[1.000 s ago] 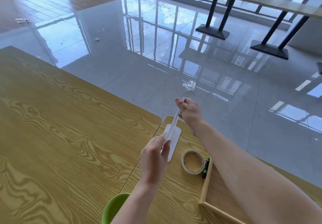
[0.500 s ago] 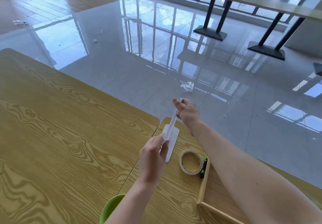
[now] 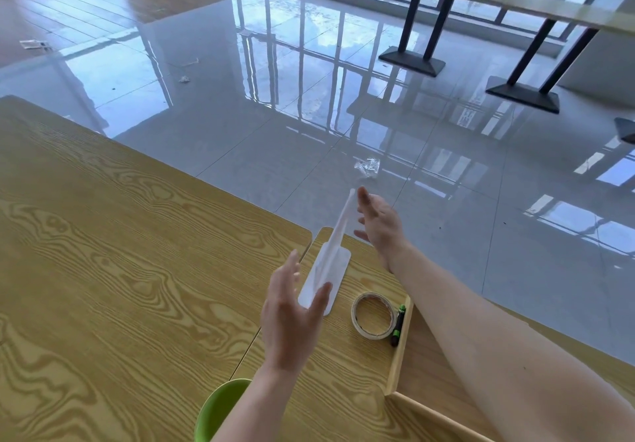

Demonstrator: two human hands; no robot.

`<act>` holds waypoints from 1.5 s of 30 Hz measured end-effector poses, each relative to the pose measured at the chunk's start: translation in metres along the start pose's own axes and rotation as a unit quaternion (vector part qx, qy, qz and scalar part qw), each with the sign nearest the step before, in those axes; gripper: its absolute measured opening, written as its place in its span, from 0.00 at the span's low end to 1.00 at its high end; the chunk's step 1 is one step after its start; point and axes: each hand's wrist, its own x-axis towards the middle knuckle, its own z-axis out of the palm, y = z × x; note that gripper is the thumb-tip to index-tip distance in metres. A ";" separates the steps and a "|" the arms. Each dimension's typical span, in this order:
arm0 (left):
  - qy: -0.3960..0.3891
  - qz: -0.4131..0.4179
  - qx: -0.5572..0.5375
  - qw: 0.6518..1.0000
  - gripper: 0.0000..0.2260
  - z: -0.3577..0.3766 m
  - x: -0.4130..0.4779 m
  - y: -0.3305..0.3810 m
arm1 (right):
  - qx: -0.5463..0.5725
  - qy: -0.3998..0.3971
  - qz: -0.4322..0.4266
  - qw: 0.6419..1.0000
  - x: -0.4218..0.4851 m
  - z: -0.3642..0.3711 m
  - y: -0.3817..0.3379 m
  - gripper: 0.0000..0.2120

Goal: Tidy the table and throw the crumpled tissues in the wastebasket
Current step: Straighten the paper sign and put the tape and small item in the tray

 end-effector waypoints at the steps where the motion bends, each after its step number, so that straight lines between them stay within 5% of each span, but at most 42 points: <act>1: 0.033 -0.021 -0.013 0.999 0.24 -0.003 -0.007 -0.001 | -0.005 0.016 -0.001 1.000 -0.004 -0.009 0.006 0.31; 4: 0.069 -0.035 -0.025 0.997 0.10 -0.001 -0.035 -0.004 | -0.137 0.038 0.000 0.990 -0.018 -0.038 0.034 0.20; 7: -0.072 0.019 0.030 0.997 0.10 0.017 -0.062 -0.005 | -0.325 -0.028 -0.005 0.945 -0.037 -0.058 0.065 0.14; 14: -0.338 0.128 0.267 0.894 0.37 0.082 -0.044 -0.008 | -0.608 -0.153 -0.097 0.773 -0.068 -0.077 0.099 0.11; 18: -0.412 0.139 0.367 0.822 0.45 0.110 -0.021 -0.014 | -0.671 -0.177 -0.096 0.713 -0.072 -0.084 0.109 0.24; 22: -0.419 0.124 0.374 0.818 0.45 0.120 -0.013 -0.019 | -0.715 -0.179 -0.111 0.666 -0.068 -0.082 0.119 0.34; 27: -0.372 0.136 0.375 0.838 0.42 0.118 -0.013 -0.016 | -0.719 -0.167 -0.099 0.667 -0.064 -0.076 0.130 0.37; 33: -0.330 0.125 0.408 0.842 0.38 0.103 -0.032 -0.013 | -0.696 -0.147 -0.116 0.693 -0.065 -0.068 0.138 0.28; 37: -0.312 0.103 0.389 0.860 0.39 0.094 -0.040 -0.008 | -0.599 -0.111 -0.118 0.784 -0.067 -0.077 0.135 0.23; 40: -0.296 0.087 0.351 0.884 0.41 0.087 -0.042 -0.003 | -0.497 -0.058 -0.110 0.859 -0.077 -0.093 0.130 0.32; 45: -0.270 0.071 0.277 0.919 0.43 0.082 -0.041 0.005 | -0.424 0.015 -0.053 0.904 -0.093 -0.131 0.137 0.42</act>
